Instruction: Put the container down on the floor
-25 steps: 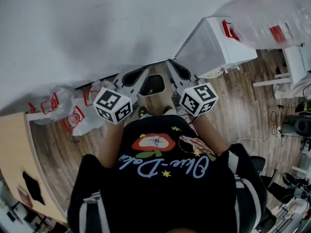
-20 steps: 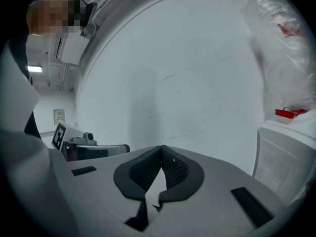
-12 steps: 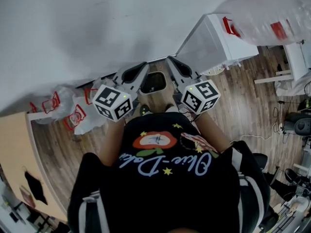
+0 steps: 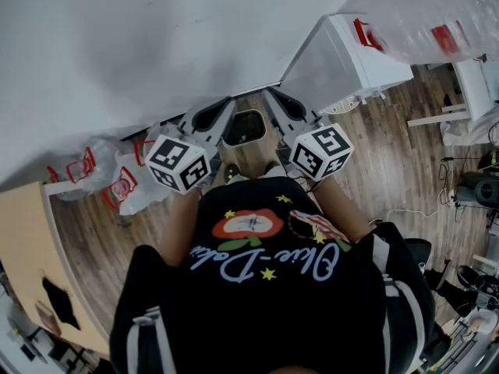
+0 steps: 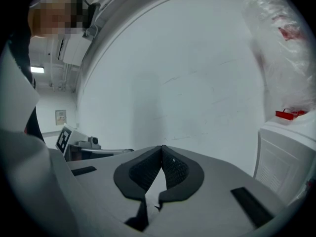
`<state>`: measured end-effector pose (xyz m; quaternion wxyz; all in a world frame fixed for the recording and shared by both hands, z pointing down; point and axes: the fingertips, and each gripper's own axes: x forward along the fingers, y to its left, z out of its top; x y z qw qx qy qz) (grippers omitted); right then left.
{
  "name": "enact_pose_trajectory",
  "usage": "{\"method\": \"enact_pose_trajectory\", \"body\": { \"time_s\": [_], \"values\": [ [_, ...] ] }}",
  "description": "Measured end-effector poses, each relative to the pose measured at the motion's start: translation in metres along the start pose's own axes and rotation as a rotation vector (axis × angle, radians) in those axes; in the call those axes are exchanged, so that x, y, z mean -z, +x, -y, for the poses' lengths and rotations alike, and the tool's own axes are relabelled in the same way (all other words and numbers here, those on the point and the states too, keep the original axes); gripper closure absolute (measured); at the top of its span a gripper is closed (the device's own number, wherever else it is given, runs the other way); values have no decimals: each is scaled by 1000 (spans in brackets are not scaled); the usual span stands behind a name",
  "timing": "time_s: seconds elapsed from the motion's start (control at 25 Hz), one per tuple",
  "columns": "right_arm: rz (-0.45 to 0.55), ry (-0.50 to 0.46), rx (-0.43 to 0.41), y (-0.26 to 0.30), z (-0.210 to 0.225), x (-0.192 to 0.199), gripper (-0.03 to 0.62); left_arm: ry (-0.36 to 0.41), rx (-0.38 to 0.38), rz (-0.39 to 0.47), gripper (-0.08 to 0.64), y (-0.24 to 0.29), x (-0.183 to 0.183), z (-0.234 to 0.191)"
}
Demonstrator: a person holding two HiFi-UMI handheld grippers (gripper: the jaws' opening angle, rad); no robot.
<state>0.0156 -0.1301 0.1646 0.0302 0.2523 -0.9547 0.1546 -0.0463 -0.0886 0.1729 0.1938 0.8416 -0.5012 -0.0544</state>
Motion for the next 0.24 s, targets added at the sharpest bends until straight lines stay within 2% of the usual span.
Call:
{"method": "enact_pose_trajectory", "body": {
  "time_s": [0.24],
  "values": [
    [2, -3, 3, -1, 0, 0, 594, 0, -6, 3, 549, -2, 2, 1]
  ]
}}
